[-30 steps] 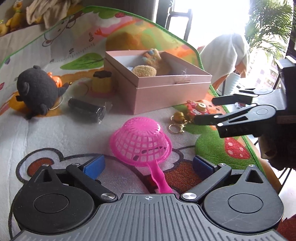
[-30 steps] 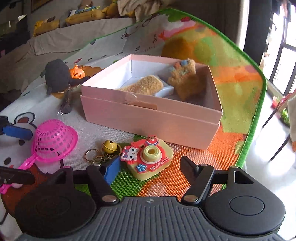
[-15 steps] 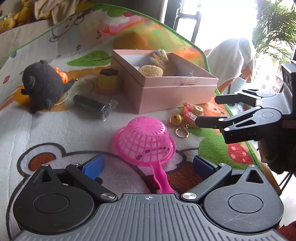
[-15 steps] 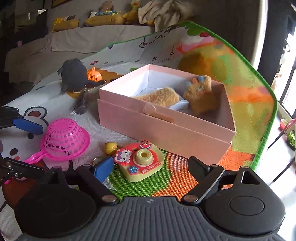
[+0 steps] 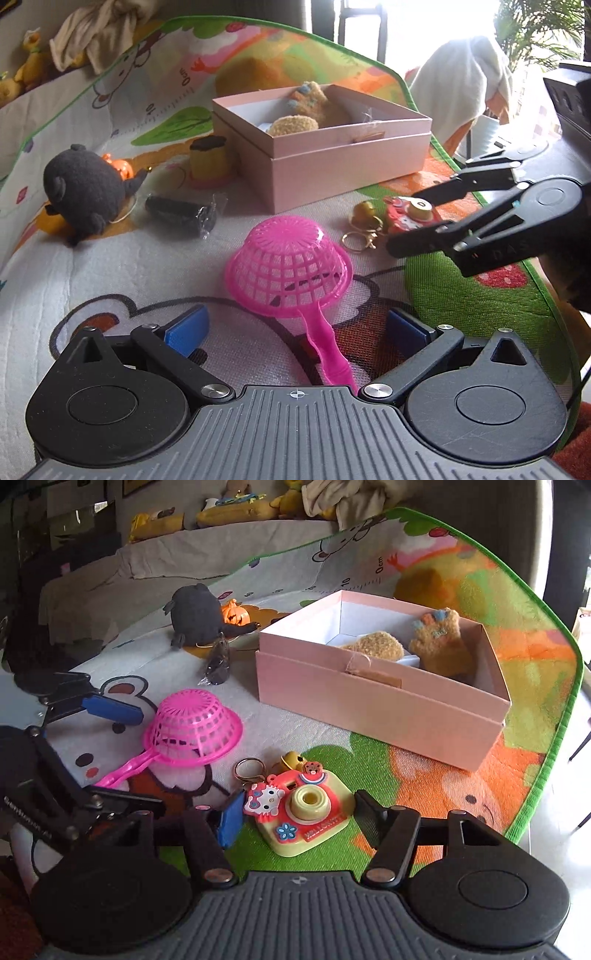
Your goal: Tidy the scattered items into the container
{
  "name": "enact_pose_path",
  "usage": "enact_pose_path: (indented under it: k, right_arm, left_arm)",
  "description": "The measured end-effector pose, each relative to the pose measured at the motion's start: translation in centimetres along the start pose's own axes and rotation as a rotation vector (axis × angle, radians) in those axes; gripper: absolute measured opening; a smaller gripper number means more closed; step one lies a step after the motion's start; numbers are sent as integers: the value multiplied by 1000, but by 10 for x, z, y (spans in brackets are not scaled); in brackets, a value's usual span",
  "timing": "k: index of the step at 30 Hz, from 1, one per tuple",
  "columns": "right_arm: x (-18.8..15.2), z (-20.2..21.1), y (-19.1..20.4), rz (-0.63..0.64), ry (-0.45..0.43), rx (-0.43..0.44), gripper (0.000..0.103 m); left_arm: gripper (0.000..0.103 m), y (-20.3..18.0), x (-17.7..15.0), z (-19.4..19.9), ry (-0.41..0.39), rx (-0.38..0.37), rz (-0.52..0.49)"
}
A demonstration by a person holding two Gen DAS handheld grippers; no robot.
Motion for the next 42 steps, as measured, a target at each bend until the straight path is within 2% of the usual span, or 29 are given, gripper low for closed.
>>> enact_pose_path:
  k: [7,11,13,18,19,22,27,31,35,42]
  right_arm:
    - [-16,18,8,-29,-54,-48,65]
    - [-15,17,8,-27,-58,-71,70]
    - [-15,18,9,-18,-62,-75,70]
    - [-16,17,8,-29,-63,-73,71]
    - [-16,17,7,-35,-61,-73,72]
    - [-16,16,5,-48,-56,-73,74]
    - [-16,16,7,-46,-57,-75,74]
    - [-16,16,7,-39,-58,-71,74]
    - [-13,15,8,-44,-54,-42,64]
    - [-5,14,13,-50,-18,-37,63]
  left_arm:
    - [103,-2,3,-2,25,18,-4]
    - [103,3,11,-8,7,-7,69]
    - [103,6,16,-17,4,6,93]
    - [103,4,22,-31,-5,4,66]
    - [101,4,23,-33,-6,3,63]
    - [88,3,25,-34,-14,16,36]
    - [88,4,25,-31,-8,2,31]
    - [88,2,22,-21,-4,-21,22]
    - [88,3,20,-8,-2,-46,49]
    - [88,6,16,0,2,-36,66]
Point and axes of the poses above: each gripper's, at about its wrist camera, not at the fingertips, and z roughly against the way its jaws point, y to its left, x to its top, the point moved 4 cm from there along -z, roughly the way its jaws point, and after that the axes turned 13 degrees about -y, right-handed, at the moved point
